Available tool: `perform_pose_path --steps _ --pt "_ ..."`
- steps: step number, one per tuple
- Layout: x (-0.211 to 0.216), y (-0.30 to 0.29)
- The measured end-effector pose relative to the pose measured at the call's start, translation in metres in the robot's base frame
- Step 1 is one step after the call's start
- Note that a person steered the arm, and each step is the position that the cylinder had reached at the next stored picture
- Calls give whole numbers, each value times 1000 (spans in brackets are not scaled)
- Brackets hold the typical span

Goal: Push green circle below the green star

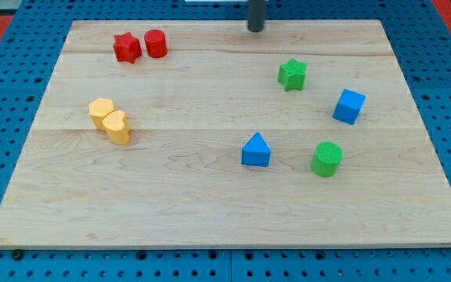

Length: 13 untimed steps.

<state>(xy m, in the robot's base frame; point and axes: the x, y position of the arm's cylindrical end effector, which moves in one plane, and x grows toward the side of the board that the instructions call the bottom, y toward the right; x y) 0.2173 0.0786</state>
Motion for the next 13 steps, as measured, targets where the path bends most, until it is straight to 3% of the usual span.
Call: perform_pose_path --steps 3,4,5,6,7,9,10,12,13 --pt "109 75" --pt "130 141" --pt "193 192" --pt "262 208" --pt "314 147" --pt "304 19" --pt "267 25" --pt "276 70" --pt "247 61"
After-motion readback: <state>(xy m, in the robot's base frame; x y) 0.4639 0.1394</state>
